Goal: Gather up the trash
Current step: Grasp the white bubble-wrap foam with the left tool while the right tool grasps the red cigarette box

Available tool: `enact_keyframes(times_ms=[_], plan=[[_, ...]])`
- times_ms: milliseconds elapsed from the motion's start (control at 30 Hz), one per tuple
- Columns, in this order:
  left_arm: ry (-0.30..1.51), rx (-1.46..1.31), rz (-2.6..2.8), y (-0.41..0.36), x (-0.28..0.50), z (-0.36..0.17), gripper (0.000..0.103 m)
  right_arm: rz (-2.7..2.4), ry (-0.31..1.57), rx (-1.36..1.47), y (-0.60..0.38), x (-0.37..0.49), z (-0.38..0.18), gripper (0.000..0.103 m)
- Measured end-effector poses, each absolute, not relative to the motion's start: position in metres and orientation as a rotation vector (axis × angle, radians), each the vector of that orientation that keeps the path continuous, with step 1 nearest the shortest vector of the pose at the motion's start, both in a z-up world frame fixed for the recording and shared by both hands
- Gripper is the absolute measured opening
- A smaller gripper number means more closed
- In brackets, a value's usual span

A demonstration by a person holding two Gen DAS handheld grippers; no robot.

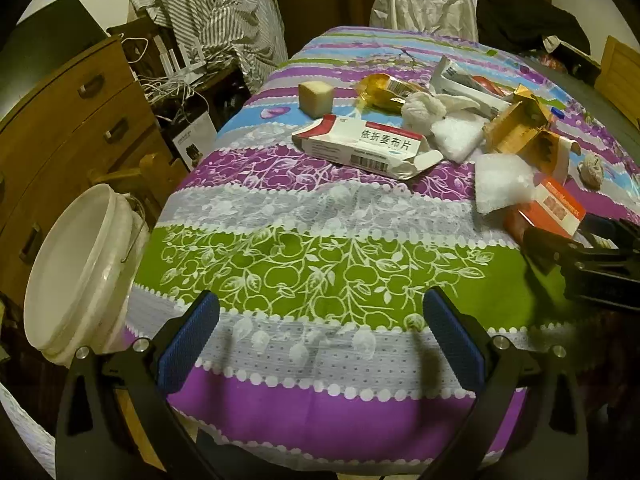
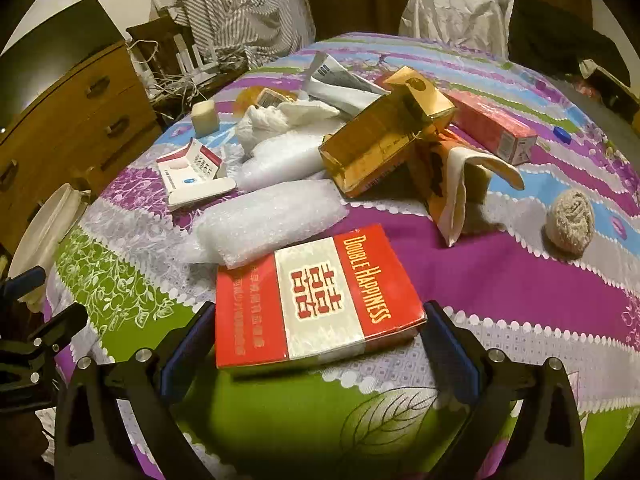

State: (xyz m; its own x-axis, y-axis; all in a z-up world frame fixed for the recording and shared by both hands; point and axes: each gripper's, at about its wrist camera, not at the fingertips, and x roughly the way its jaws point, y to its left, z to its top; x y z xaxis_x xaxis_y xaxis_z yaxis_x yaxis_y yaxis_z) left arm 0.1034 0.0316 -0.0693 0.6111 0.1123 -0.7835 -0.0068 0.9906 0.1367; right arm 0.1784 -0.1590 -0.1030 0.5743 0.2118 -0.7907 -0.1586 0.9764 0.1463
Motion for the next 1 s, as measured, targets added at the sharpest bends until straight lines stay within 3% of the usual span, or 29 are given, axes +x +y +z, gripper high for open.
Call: enact_keyframes(times_ms=[300, 633, 733, 833, 933, 1000], plan=[[0.870, 0.113, -0.131, 0.002, 0.107, -0.053, 0.098, 0.165, 0.864, 0.226, -0.210, 0.111, -0.081, 0.094], [0.925, -0.039, -0.478, -0.053, 0.176, -0.057, 0.098, 0.087, 0.783, 0.388, -0.272, 0.055, -0.057, 0.094], [0.977, -0.048, -0.482, -0.063, 0.193, -0.070, 0.092, 0.102, 0.771, 0.400, -0.274, 0.053, -0.055, 0.094], [1.050, -0.074, -0.497, -0.067, 0.206, -0.084, 0.079, 0.113, 0.775, 0.416, -0.274, 0.053, -0.059, 0.094], [1.086, -0.098, -0.518, -0.070, 0.210, -0.092, 0.053, 0.119, 0.784, 0.431, -0.274, 0.054, -0.065, 0.094], [1.080, -0.114, -0.525, -0.066, 0.207, -0.093, 0.050, 0.124, 0.788, 0.441, -0.273, 0.055, -0.068, 0.094]])
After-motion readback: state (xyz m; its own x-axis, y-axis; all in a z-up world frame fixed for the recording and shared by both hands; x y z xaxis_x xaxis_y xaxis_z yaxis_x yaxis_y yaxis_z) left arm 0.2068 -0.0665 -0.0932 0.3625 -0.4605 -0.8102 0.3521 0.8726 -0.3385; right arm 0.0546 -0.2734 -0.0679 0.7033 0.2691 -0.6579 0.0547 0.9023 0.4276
